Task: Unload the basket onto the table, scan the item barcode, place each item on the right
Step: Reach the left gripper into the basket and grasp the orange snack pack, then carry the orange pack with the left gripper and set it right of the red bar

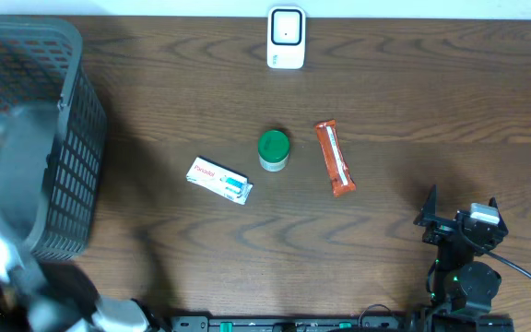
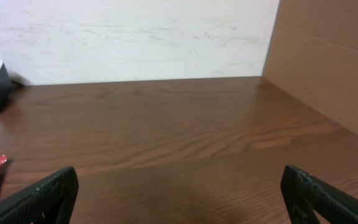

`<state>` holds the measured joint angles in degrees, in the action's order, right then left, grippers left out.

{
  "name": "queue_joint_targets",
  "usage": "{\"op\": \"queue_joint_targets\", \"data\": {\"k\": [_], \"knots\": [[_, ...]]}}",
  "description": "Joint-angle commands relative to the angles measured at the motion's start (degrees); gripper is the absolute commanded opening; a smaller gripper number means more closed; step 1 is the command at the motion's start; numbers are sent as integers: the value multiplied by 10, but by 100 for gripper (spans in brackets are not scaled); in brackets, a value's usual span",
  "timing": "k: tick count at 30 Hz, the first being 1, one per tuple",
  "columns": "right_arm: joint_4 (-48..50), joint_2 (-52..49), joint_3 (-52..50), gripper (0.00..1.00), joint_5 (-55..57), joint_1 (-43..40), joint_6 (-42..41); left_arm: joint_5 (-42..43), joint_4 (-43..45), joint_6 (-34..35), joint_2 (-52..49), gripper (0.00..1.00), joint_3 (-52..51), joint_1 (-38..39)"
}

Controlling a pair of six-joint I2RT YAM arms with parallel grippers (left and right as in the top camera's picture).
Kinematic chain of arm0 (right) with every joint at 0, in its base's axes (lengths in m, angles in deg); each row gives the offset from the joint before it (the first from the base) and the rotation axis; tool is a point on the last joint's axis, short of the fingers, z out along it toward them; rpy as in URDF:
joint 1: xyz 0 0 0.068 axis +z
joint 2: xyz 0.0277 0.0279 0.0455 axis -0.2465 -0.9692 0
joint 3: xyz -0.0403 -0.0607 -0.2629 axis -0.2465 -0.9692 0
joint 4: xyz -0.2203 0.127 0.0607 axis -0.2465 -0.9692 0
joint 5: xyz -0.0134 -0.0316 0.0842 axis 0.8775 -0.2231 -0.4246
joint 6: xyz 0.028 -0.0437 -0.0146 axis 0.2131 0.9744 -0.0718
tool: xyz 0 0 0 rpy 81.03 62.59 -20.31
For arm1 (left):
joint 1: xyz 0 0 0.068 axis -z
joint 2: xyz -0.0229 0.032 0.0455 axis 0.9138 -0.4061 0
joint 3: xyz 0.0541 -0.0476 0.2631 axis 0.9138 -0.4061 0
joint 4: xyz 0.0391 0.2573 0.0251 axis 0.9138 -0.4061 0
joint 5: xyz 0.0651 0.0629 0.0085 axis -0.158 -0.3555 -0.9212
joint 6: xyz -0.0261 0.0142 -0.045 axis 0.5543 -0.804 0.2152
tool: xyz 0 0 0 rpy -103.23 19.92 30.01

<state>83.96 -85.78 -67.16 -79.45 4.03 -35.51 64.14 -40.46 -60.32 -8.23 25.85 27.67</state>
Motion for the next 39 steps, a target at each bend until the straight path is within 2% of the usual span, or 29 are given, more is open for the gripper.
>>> {"op": "queue_joint_targets", "data": {"k": [1, 4, 7, 12, 17, 21, 26, 34, 39], "knots": [[-2, 2, -1, 99, 1, 6, 7, 154, -23, -3, 113, 31, 11, 14], [-2, 2, -1, 99, 1, 6, 7, 263, -44, -3, 175, 31, 11, 73], [-2, 2, -1, 99, 1, 6, 7, 269, -57, -5, 209, 31, 4, 227], [-2, 2, -1, 99, 1, 6, 7, 148, -49, -3, 181, 31, -23, 494], [-2, 2, -1, 99, 1, 6, 7, 56, -37, 12, 79, 31, -36, 672], [-2, 2, -1, 99, 1, 6, 7, 39, -11, 53, -9, 31, -36, 746], [-2, 2, -1, 99, 1, 6, 7, 31, 55, 160, -120, 30, -36, 797], [-2, 2, -1, 99, 1, 6, 7, 11, 158, 393, -273, 30, -36, 833], [-2, 2, -1, 99, 1, 6, 7, -1, 222, 503, -328, 30, -36, 841]]}}
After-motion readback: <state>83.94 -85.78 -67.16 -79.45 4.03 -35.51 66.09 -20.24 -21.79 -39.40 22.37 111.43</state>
